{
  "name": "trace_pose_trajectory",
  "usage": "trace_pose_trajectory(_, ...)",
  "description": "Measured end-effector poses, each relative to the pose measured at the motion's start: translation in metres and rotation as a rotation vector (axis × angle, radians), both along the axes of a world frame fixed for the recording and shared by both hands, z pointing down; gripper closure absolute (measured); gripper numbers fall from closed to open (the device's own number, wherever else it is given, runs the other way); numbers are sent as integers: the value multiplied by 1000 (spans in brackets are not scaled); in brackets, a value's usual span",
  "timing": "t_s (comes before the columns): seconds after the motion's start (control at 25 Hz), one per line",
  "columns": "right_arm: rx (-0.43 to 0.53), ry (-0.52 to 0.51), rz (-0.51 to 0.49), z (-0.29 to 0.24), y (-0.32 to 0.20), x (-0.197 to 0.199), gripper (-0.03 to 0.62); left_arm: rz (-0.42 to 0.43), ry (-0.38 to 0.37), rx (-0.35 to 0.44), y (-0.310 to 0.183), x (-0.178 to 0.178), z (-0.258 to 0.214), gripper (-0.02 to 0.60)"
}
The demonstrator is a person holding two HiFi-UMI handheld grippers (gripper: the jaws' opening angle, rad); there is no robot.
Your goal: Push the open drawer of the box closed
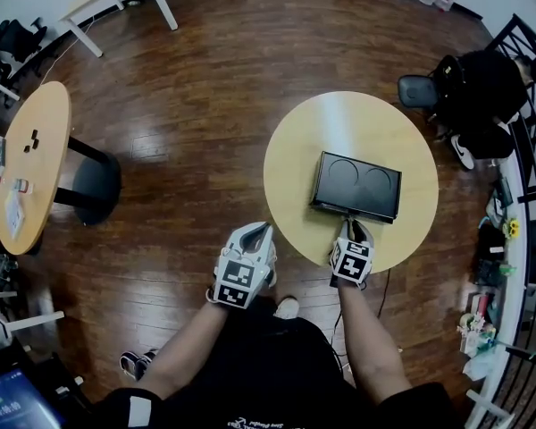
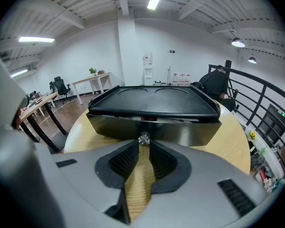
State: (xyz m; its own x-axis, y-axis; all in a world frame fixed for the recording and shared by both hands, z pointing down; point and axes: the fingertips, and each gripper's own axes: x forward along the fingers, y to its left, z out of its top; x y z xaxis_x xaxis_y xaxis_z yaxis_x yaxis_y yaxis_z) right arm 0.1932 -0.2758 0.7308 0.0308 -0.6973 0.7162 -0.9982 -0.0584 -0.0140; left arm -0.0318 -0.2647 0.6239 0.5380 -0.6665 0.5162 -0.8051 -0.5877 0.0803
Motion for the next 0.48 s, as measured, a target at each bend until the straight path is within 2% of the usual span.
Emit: trace_pose_trajectory(0.48,1,22,-12,1,-11,3,523,-1,11,-14,1,1,6,581)
